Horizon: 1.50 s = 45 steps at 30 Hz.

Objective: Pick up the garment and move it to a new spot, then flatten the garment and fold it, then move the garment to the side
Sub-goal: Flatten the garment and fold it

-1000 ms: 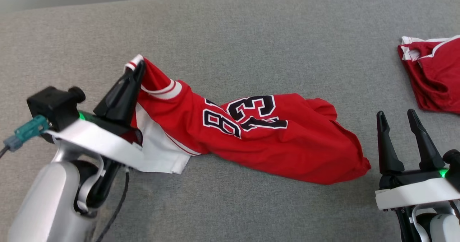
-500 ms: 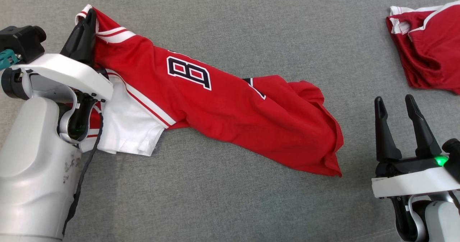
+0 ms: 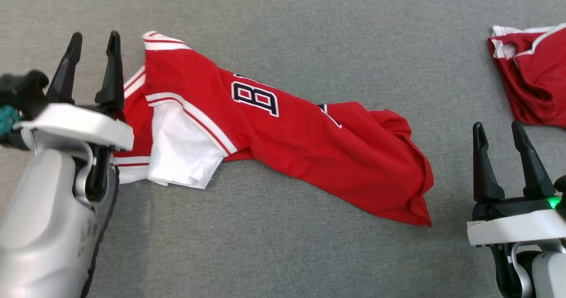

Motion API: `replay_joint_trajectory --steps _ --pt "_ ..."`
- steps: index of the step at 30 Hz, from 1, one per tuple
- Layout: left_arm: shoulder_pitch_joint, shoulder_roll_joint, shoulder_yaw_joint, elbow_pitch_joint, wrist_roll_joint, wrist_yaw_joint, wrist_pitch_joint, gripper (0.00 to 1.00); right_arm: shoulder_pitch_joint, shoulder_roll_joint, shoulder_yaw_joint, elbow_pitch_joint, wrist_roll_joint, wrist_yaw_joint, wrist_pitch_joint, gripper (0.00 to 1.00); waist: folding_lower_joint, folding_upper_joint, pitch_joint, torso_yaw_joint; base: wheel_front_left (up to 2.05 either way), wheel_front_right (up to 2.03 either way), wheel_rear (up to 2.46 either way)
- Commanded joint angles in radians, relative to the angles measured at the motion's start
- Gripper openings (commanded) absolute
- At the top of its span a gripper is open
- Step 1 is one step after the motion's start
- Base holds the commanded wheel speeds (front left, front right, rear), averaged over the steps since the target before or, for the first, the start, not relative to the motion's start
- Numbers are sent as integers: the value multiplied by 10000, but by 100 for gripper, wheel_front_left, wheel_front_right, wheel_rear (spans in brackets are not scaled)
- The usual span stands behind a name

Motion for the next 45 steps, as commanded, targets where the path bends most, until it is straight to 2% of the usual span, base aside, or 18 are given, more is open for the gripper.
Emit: replay_joint_trajectory --steps 1,9,18,30,45 --pt "399 43 94 -381 131 175 -94 100 102 -31 -54 -46 -78 0 88 100 0 0 -294 288 0 0 0" --pt "3123 71 560 -2931 688 1031 -219 100 388 -69 171 -221 -375 0 562 100 0 0 -1117 845 0 0 0" --pt "5700 -41 591 -4526 1234 1671 -228 100 841 -184 546 -61 -440 0 863 100 0 0 -2109 1162 0 0 0" --pt "7327 -190 363 -5338 1259 2066 -16 100 1395 -337 798 -47 -266 0 1177 100 0 0 -2779 1240 0 0 0" --pt "7487 -89 289 -5759 1106 2175 288 100 1365 -347 791 -136 -198 0 1191 100 0 0 -2774 1214 0 0 0"
